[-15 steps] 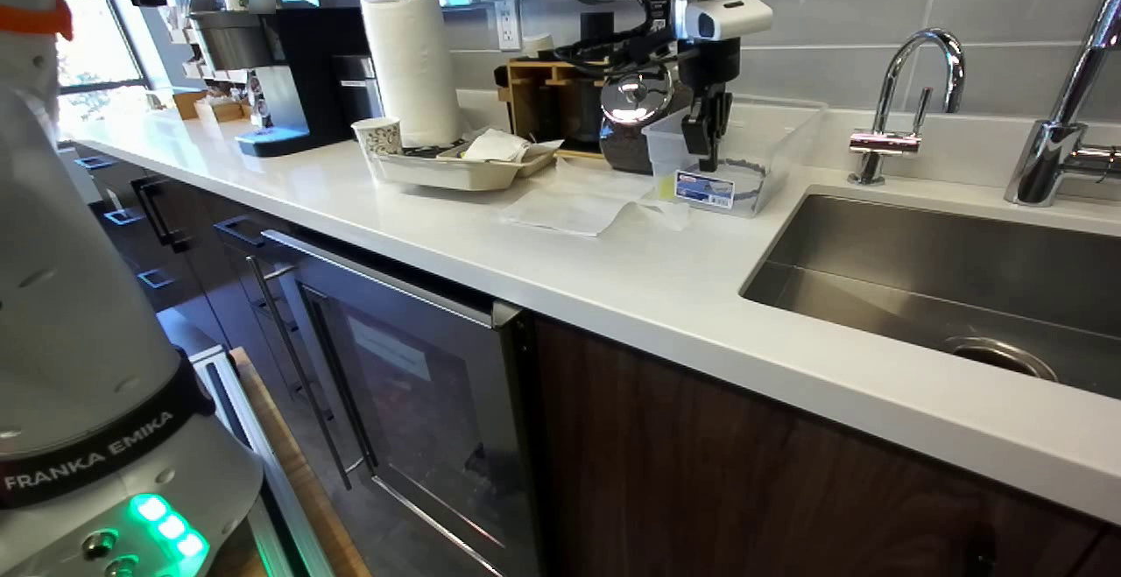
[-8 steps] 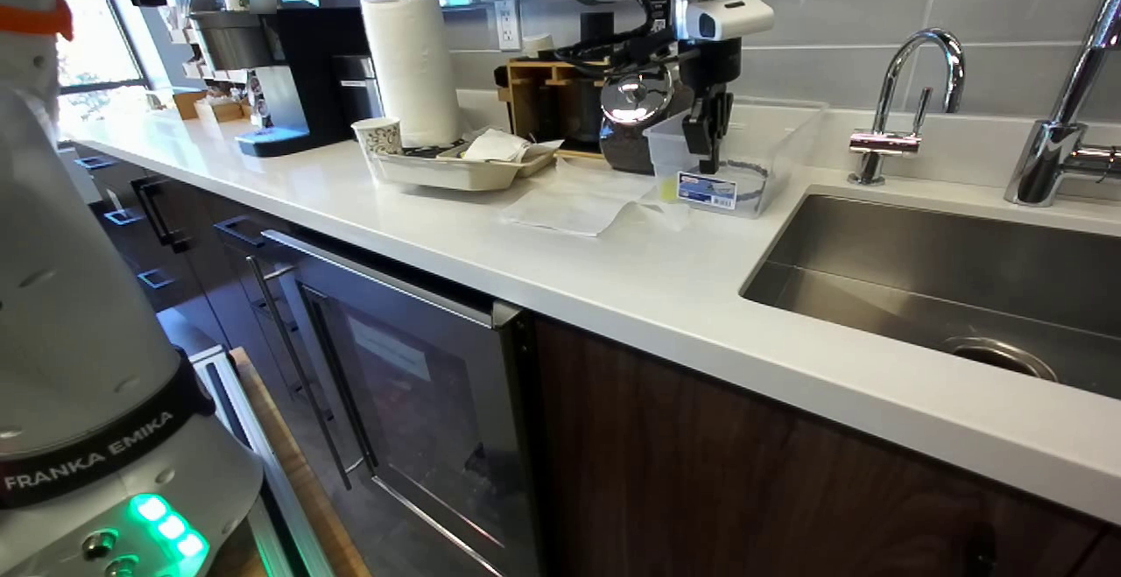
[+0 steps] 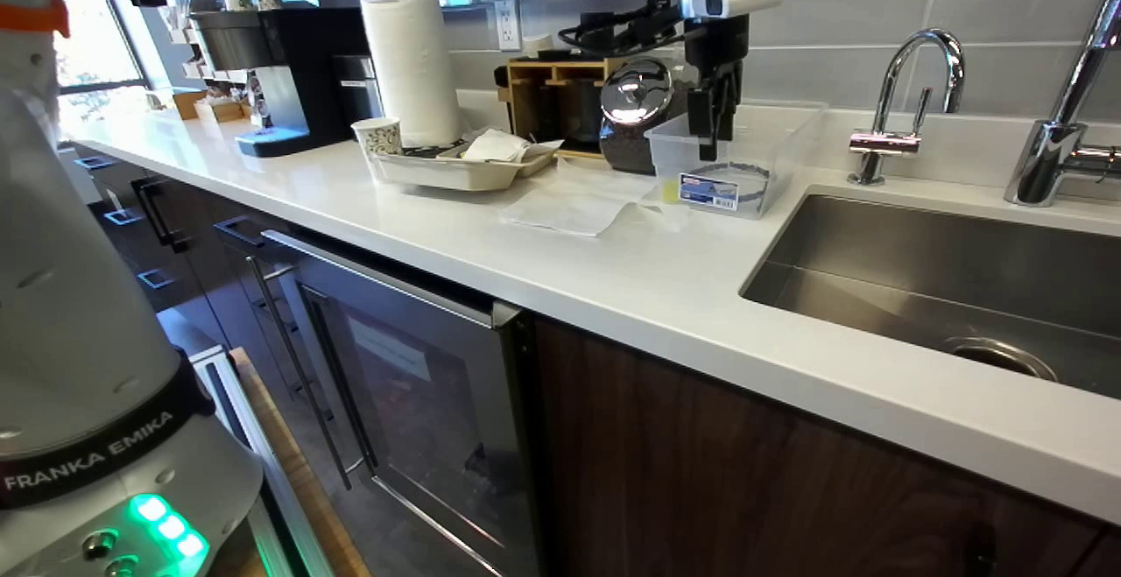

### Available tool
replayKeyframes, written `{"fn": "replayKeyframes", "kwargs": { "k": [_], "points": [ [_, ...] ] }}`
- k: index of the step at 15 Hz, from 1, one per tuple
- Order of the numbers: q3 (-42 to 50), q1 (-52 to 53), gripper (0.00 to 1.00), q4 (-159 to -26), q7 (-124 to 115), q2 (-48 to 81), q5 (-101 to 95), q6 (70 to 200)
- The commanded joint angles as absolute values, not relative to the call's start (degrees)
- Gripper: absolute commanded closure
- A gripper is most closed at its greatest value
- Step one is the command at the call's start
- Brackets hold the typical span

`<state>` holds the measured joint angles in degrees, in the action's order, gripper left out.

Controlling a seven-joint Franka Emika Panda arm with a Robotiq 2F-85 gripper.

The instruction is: Move the basket to the right

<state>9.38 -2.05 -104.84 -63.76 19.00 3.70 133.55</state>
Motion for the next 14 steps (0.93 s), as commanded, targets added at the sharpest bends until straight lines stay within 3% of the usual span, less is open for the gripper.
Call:
{"fn": "replayKeyframes", "kwargs": {
  "k": [1,14],
  "points": [
    [8.96,-3.19,0.00,-105.10,-62.05,15.45,5.21,130.03],
    [8.14,-6.55,0.00,-113.33,-17.65,-3.17,13.34,129.96]
  ]
}}
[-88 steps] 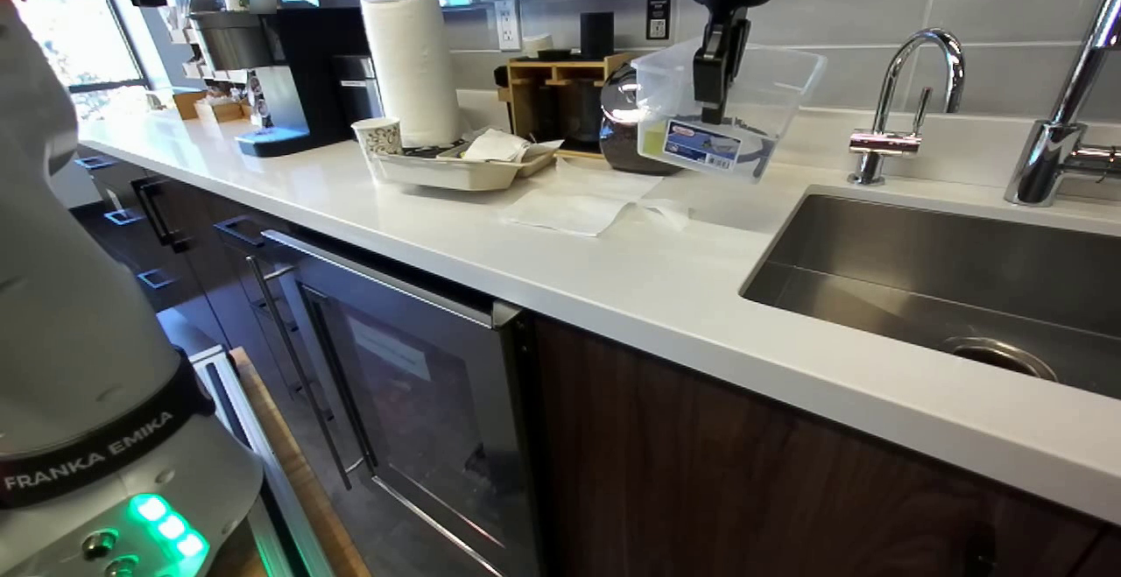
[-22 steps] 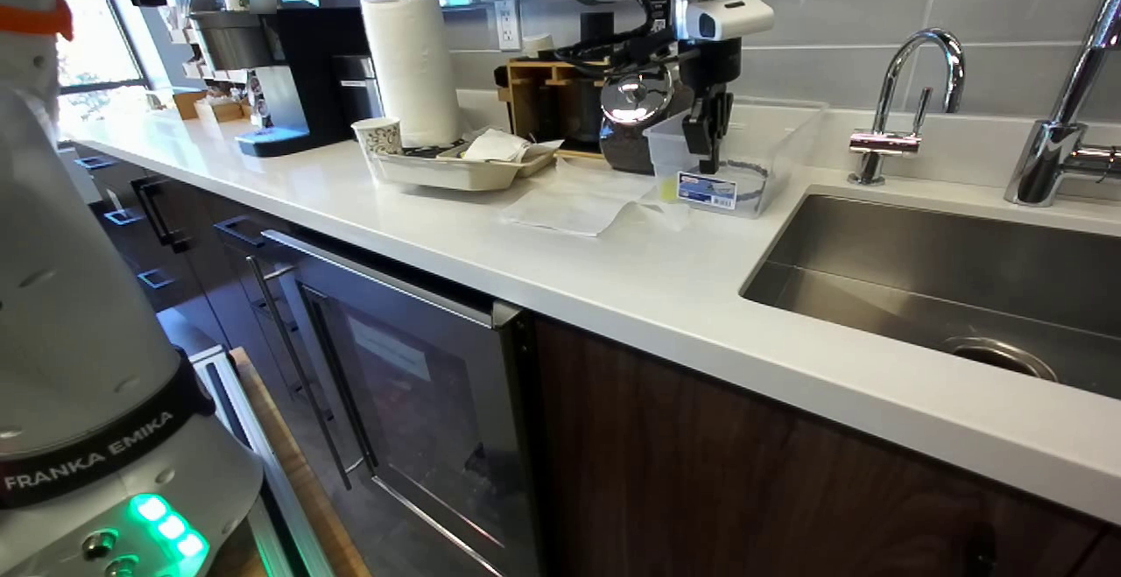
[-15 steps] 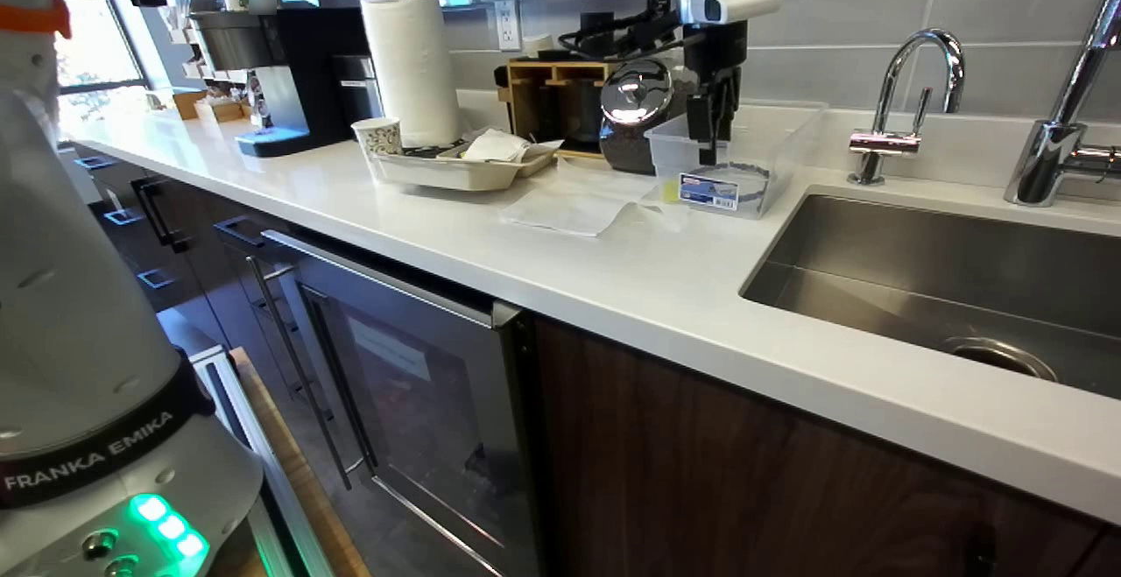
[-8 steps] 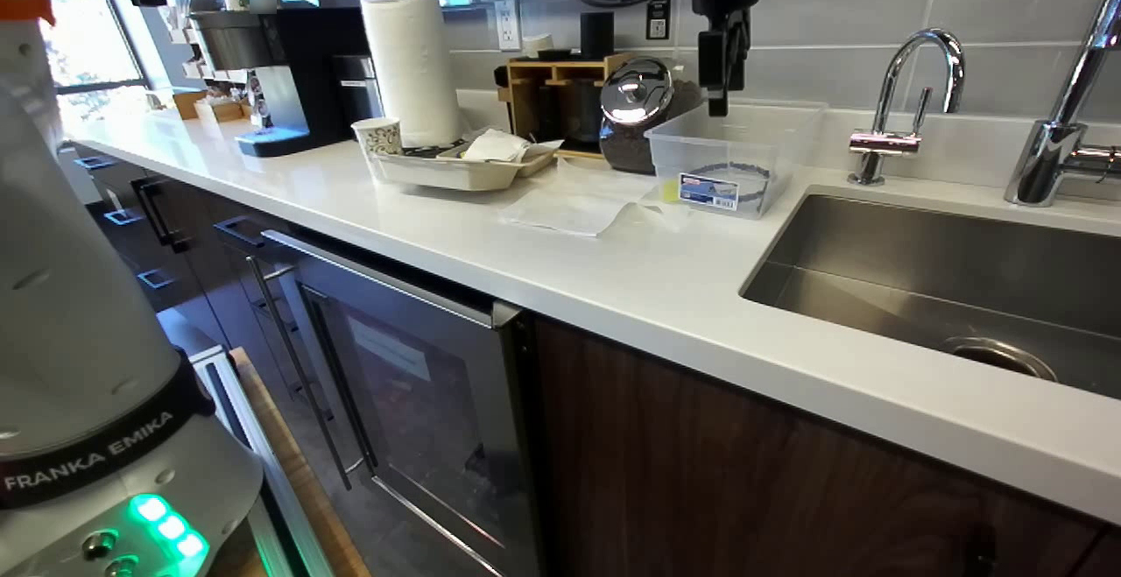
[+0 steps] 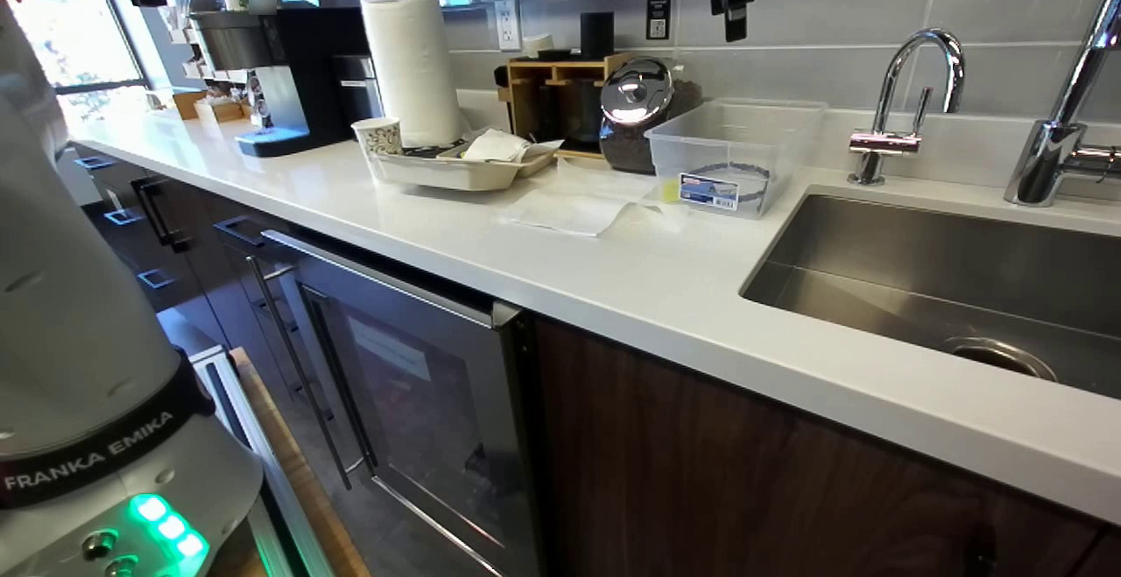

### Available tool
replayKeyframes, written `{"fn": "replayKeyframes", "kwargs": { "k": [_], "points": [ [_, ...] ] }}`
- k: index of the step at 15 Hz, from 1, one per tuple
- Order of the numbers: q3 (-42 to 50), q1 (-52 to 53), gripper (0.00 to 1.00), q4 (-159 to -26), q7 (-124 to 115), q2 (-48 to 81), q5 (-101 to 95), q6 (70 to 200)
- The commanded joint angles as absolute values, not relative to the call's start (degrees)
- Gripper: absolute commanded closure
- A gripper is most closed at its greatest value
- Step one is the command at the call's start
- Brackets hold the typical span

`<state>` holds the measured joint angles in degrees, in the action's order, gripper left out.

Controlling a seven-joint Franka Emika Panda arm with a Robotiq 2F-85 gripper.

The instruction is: Move the basket to the right

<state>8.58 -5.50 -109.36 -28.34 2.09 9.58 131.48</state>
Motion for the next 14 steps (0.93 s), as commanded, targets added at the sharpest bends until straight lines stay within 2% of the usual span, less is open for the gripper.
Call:
{"fn": "replayKeyframes", "kwargs": {
  "k": [1,10,14],
  "points": [
    [8.25,-6.62,0.00,-113.81,-13.94,-4.43,14.25,129.18],
    [9.26,-4.72,0.00,-115.32,12.54,-15.68,14.65,116.75],
    [8.87,-5.04,0.00,-113.90,10.60,-14.87,13.45,117.40]
  ]
}}
